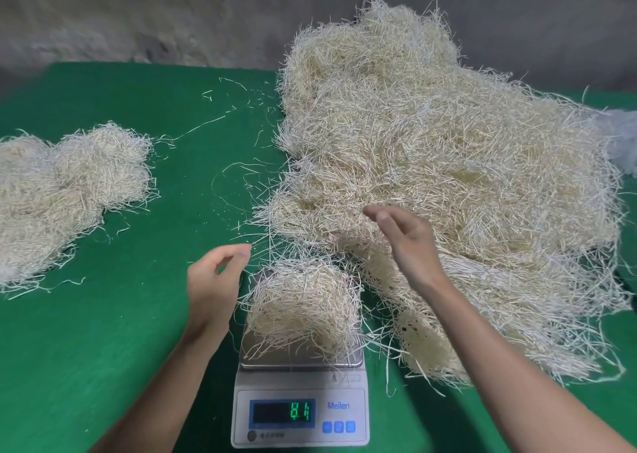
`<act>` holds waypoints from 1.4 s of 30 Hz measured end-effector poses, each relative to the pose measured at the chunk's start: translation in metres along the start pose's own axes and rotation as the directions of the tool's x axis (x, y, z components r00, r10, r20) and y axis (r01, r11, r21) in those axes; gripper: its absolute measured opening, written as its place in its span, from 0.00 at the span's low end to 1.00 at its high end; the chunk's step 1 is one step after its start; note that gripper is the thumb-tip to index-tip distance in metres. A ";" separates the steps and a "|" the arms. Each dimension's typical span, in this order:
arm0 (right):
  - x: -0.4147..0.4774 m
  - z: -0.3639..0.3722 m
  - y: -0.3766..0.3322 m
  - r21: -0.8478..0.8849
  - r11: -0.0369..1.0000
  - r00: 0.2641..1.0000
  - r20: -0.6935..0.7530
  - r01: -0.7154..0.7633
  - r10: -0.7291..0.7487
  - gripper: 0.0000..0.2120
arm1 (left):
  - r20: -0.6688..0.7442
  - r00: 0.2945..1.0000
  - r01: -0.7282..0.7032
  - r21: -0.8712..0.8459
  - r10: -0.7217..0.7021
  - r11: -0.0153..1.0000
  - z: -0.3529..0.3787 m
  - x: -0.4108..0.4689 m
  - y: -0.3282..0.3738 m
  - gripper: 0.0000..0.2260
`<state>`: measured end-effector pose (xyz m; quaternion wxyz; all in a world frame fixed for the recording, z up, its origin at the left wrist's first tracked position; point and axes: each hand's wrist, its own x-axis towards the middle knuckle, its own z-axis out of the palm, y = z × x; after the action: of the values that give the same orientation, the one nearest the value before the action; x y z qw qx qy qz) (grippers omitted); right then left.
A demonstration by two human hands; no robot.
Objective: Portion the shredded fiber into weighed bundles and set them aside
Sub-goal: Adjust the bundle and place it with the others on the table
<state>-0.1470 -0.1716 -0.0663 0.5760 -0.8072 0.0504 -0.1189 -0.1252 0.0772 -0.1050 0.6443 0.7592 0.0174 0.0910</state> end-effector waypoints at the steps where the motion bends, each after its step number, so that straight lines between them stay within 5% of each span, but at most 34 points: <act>1: 0.007 -0.010 -0.003 -0.092 0.996 1.000 -0.016 -0.003 0.002 0.09 | 0.012 1.000 0.009 -0.002 -0.009 1.000 0.003 0.004 0.003 0.11; 6: 0.035 -0.036 -0.004 -0.635 0.766 0.964 0.128 -0.101 0.233 0.17 | 0.123 0.992 0.029 0.017 -0.031 0.999 0.033 0.023 0.031 0.08; 9: 0.044 -0.046 0.000 -0.787 0.616 0.937 0.181 -0.044 0.298 0.18 | 0.199 0.980 0.017 0.024 -0.021 1.000 0.056 0.030 0.049 0.05; 12: 0.042 -0.050 0.011 -0.903 0.428 0.886 0.219 0.025 0.410 0.31 | 0.278 0.961 0.000 0.047 -0.013 0.999 0.084 0.033 0.065 0.05; 13: 0.039 -0.048 0.016 -0.928 0.368 0.872 0.233 0.066 0.430 0.31 | 0.316 0.949 -0.013 0.070 -0.010 0.997 0.094 0.034 0.069 0.06; 15: 0.038 -0.047 0.026 -0.939 0.303 0.890 0.271 0.161 0.367 0.13 | 0.394 0.919 -0.041 0.132 -0.015 0.990 0.111 0.035 0.075 0.06; 16: 0.039 -0.051 0.025 -0.931 0.325 0.912 0.269 0.164 0.309 0.03 | 0.435 0.900 -0.049 0.154 -0.023 0.987 0.119 0.037 0.077 0.07; 18: 0.050 -0.068 0.019 -0.885 0.453 0.958 0.212 0.106 0.191 0.15 | 0.534 0.844 -0.069 0.204 -0.052 0.976 0.132 0.041 0.081 0.07; 20: 0.060 -0.090 0.003 -0.759 0.647 0.983 0.161 0.067 0.086 0.16 | 0.613 0.784 -0.087 0.262 -0.096 0.961 0.146 0.041 0.088 0.09; 24: 0.068 -0.114 -0.028 -0.324 0.944 0.992 0.121 0.067 -0.029 0.09 | 0.735 0.666 -0.092 0.250 -0.127 0.964 0.183 0.035 0.102 0.38; 26: 0.071 -0.116 -0.037 -0.157 0.985 0.983 0.179 0.078 -0.049 0.07 | 0.793 0.584 -0.043 0.243 -0.173 0.969 0.199 0.034 0.109 0.32; 28: 0.073 -0.118 -0.042 -0.050 0.996 0.982 0.180 0.070 -0.060 0.07 | 0.813 0.532 0.008 0.274 -0.236 0.962 0.212 0.035 0.113 0.11; 29: 0.075 -0.122 -0.043 -0.021 0.998 0.986 0.161 0.052 -0.048 0.08 | 0.798 0.548 0.088 0.242 -0.250 0.966 0.216 0.037 0.114 0.04; 32: 0.079 -0.141 -0.036 -0.083 0.996 0.991 0.126 -0.036 0.046 0.22 | 0.692 0.662 0.372 0.030 -0.288 0.928 0.220 0.054 0.119 0.06; 34: 0.079 -0.146 -0.025 -0.281 0.951 0.941 0.269 -0.128 0.206 0.44 | 0.647 0.713 0.444 -0.116 -0.272 0.888 0.217 0.066 0.125 0.07; 36: 0.071 -0.130 -0.009 -0.490 0.864 0.829 0.431 -0.118 0.357 0.50 | 0.652 0.723 0.531 -0.315 -0.227 0.787 0.213 0.072 0.133 0.08; 38: 0.062 -0.109 0.010 -0.659 0.752 0.783 0.464 -0.008 0.415 0.35 | 0.696 0.696 0.632 -0.477 -0.178 0.611 0.210 0.074 0.143 0.07; 39: 0.062 -0.102 0.018 -0.697 0.717 0.818 0.432 0.035 0.380 0.24 | 0.682 0.714 0.640 -0.542 -0.160 0.546 0.208 0.077 0.146 0.06; 40: 0.064 -0.100 0.022 -0.704 0.709 0.866 0.377 0.037 0.329 0.13 | 0.640 0.754 0.594 -0.571 -0.145 0.567 0.207 0.079 0.148 0.06; 42: 0.074 -0.108 0.018 -0.600 0.799 0.944 0.240 -0.038 0.225 0.04 | 0.558 0.829 0.312 -0.433 -0.021 0.846 0.206 0.081 0.149 0.07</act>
<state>-0.1019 -0.2927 -0.0401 0.3060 -0.9482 0.0533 0.0668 -0.0259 -0.1374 0.0186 0.8049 0.5526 -0.1181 -0.1809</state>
